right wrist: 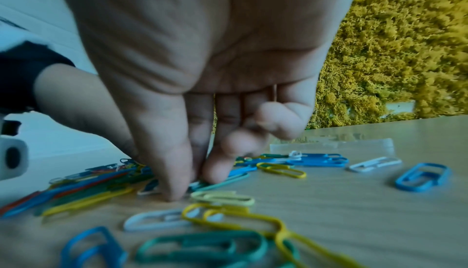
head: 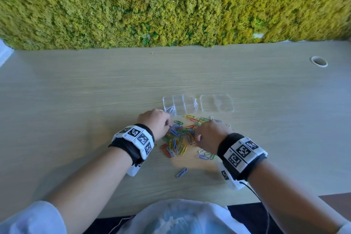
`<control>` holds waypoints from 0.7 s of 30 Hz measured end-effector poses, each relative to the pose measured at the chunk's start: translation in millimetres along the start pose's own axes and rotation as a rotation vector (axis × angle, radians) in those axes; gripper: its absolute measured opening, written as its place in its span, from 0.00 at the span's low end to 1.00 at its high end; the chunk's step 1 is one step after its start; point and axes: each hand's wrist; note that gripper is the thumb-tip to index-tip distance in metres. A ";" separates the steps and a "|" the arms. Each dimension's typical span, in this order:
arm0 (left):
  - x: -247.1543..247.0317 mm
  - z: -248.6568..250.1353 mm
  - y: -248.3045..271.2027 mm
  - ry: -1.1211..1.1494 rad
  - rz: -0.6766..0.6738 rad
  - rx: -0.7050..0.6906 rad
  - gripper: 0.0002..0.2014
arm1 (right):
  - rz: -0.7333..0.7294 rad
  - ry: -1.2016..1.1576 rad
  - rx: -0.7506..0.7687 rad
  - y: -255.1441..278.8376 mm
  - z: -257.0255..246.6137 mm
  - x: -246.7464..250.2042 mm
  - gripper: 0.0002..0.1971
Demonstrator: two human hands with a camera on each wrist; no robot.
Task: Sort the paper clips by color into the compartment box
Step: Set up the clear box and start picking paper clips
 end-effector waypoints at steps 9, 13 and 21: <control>3.4 -9.6 2.7 0.288 0.047 0.087 0.04 | 0.001 -0.007 -0.039 0.1 -7.9 -3.1 0.10; 3.9 -9.6 4.6 0.438 0.024 0.086 0.04 | 0.006 0.028 -0.024 0.1 -14.2 -6.4 0.11; -1.9 0.5 3.1 0.782 -0.131 0.180 0.09 | 0.047 0.044 -0.040 -1.3 -15.8 -7.9 0.11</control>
Point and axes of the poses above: each hand's wrist, its own y-axis away from the middle knuckle, its own x-axis out of the back of the hand, z = x × y, and after that the axes turned 4 degrees about y, right-handed
